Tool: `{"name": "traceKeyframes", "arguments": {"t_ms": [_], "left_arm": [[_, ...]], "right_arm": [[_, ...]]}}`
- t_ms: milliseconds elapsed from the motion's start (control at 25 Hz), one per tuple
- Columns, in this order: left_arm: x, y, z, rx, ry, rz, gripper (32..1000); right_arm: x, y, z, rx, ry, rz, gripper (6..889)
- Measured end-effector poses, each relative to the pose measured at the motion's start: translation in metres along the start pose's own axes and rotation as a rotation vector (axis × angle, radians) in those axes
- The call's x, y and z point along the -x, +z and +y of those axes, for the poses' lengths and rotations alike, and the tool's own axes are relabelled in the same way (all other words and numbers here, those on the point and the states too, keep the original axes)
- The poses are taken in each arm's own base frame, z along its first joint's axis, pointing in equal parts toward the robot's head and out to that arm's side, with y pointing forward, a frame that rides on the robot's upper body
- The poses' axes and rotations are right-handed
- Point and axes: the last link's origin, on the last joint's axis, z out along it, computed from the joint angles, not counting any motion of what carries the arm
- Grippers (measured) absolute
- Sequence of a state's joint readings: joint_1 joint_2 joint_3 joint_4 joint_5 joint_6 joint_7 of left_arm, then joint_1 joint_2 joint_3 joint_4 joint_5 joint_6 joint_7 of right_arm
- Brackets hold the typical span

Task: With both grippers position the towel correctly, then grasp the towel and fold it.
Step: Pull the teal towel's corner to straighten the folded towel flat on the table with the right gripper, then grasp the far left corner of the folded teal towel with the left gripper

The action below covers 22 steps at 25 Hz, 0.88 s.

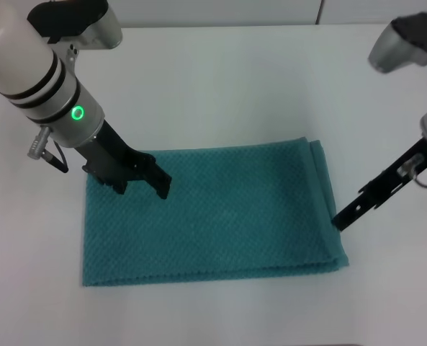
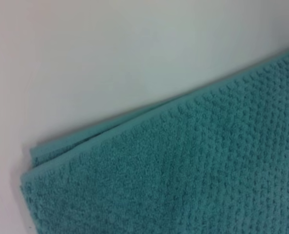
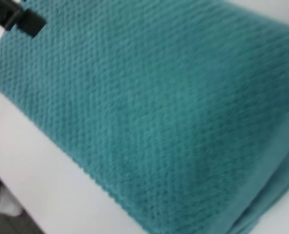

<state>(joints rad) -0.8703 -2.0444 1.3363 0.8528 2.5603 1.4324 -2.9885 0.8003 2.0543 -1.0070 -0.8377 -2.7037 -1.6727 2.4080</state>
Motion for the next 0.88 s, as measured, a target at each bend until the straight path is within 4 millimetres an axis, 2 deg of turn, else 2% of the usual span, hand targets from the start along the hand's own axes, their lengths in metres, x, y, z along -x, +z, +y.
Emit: {"name": "traceKeyframes", "arguments": {"t_ms": [200, 320, 880], "left_arm": [[0.002, 0.0, -0.003, -0.008, -0.004, -0.009, 834], [0.004, 0.0, -0.007, -0.026, -0.008, -0.016, 834], [0.005, -0.01, -0.032, -0.111, -0.068, 0.008, 833]], "right_arm": [[0.003, -0.024, -0.006, -0.062, 0.024, -0.043, 864], [0.004, -0.031, -0.009, -0.08, 0.037, -0.056, 862], [0.012, -0.036, -0.01, -0.109, 0.03, -0.089, 857]]}}
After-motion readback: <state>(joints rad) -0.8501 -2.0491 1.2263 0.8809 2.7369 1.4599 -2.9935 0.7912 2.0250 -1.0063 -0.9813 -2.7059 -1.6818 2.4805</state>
